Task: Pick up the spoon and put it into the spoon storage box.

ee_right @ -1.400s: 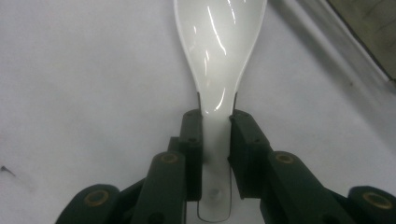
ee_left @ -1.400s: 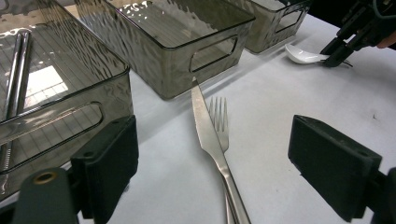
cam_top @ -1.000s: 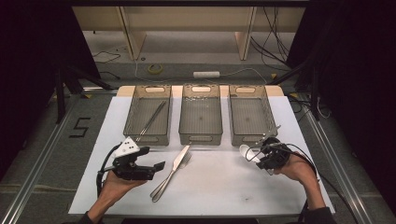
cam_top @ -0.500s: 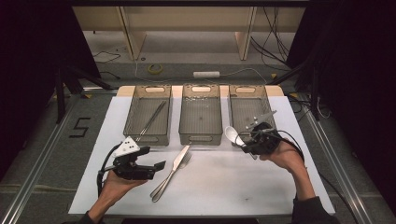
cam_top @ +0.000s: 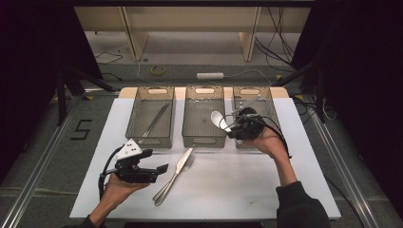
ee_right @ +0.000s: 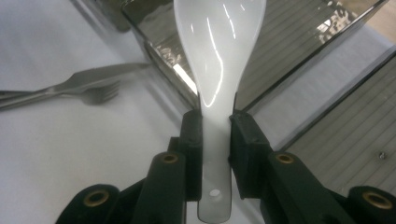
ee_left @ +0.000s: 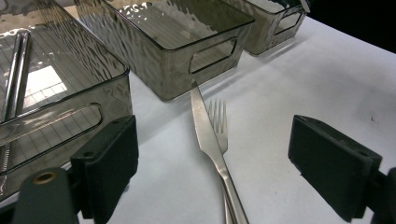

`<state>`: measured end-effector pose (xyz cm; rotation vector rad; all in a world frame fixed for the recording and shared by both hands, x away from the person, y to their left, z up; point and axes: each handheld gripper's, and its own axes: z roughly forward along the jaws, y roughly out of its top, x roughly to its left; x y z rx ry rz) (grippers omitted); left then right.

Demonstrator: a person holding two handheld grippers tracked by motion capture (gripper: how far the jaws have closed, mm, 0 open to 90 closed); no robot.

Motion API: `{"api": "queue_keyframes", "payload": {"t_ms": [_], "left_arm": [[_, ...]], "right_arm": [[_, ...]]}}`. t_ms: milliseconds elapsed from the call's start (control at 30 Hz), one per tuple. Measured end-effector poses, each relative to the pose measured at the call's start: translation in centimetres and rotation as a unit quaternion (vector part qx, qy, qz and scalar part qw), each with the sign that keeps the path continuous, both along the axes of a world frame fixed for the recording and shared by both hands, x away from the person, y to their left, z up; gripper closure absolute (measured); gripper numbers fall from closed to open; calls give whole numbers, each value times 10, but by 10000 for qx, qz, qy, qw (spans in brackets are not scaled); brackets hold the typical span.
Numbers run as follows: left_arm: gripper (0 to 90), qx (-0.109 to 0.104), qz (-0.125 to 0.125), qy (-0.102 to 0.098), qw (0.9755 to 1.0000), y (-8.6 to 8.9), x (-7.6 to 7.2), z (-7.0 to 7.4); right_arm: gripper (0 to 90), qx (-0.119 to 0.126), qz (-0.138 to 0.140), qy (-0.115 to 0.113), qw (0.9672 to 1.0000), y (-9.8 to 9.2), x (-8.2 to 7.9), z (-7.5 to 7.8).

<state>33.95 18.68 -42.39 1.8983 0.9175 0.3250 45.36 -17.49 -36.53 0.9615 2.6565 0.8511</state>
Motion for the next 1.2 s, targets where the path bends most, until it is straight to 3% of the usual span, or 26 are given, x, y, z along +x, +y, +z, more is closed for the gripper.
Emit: {"api": "queue_keyframes", "payload": {"t_ms": [267, 467, 600, 1200], "left_arm": [[158, -1, -4, -13, 10000, 1, 0, 0], [158, -23, 4, -20, 10000, 1, 0, 0], [158, -17, -8, -29, 10000, 1, 0, 0], [158, -42, -20, -61, 10000, 1, -1, 0]], "right_arm": [[765, 108, -138, -104, 9998, 18, 20, 4], [765, 45, -204, -147, 9997, 32, 33, 6], [765, 177, -334, -174, 9991, 37, 41, 6], [764, 268, -694, -17, 9972, 60, 67, -9]]}}
